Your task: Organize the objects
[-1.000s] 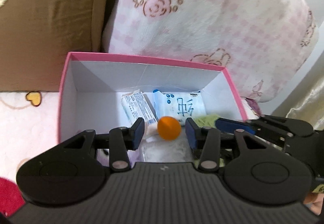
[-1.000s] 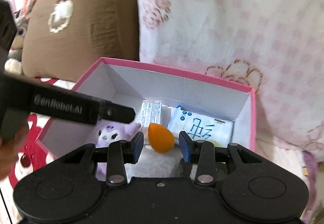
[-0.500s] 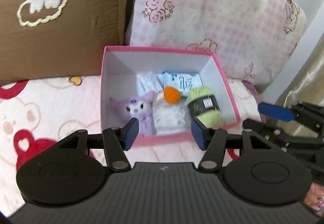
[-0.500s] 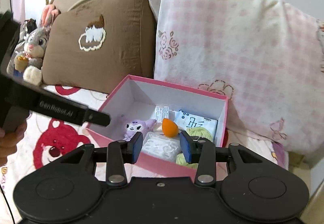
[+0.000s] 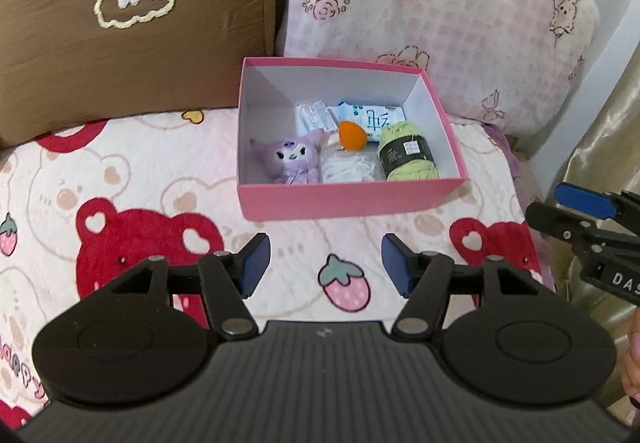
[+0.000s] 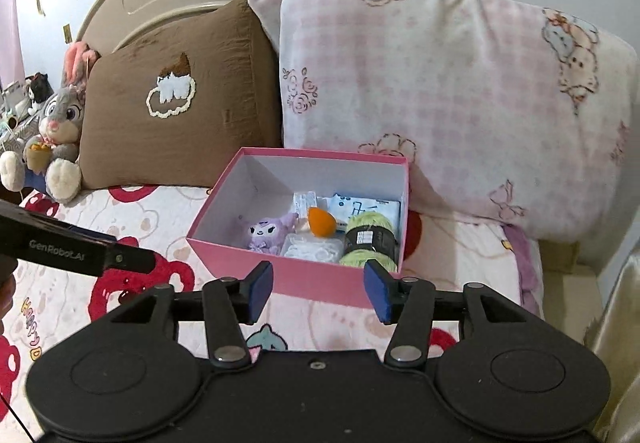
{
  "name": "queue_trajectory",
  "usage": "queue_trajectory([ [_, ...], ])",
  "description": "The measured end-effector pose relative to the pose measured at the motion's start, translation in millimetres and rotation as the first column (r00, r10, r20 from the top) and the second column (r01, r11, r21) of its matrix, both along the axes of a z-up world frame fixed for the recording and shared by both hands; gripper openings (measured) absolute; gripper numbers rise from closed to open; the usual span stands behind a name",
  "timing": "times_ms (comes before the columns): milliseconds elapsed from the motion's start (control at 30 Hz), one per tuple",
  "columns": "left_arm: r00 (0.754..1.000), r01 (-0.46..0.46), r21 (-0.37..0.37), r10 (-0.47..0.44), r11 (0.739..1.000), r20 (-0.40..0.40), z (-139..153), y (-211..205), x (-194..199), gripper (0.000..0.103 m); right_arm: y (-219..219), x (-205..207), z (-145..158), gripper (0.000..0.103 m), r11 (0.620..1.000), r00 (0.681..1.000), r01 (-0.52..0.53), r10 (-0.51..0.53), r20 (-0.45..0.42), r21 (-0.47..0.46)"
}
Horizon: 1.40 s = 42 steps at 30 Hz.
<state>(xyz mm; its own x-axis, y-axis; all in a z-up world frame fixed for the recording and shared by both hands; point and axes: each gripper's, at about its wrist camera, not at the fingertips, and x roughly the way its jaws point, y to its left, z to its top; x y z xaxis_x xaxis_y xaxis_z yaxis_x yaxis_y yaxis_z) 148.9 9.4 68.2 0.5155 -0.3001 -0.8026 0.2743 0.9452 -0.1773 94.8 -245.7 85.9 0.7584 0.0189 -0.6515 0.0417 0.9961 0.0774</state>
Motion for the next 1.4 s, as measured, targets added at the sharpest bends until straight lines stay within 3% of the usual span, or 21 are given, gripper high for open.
queue_trajectory([
  [167,0.999,-0.04,0.053,0.039,0.998,0.018,-5.6,-1.5,-13.8,0.064,1.8,-17.2,-7.6,0.073,1.0,1.0,0.029,-0.028,0.012,-0.012],
  [367,0.999,-0.037,0.088,0.035,0.995,0.025,-17.5,-12.6,-25.8,0.067,9.2,-21.0,-25.5,0.075,0.997,0.999,0.037,-0.039,-0.035,-0.067],
  [700,1.0,-0.019,0.13,0.016,0.991,0.022,-36.5,-31.2,-40.3,0.077,9.6,-26.7,-34.8,0.093,0.996,0.997,0.054,-0.058,-0.058,-0.073],
  [867,0.998,-0.055,0.173,0.051,0.983,0.028,-47.5,-26.4,-40.3,0.087,11.5,-25.6,-37.4,0.095,0.993,0.994,0.076,-0.083,-0.071,-0.095],
  [1033,0.997,-0.082,0.165,0.081,0.983,0.013,-55.7,-17.9,-37.8,0.097,13.1,-23.8,-41.0,0.096,0.993,0.991,0.082,-0.091,-0.096,-0.089],
  [1400,0.993,-0.111,0.187,0.118,0.976,-0.027,-62.3,-14.4,-37.5,0.101,11.9,-25.8,-44.4,0.096,0.992,0.984,0.115,-0.121,-0.127,-0.052],
])
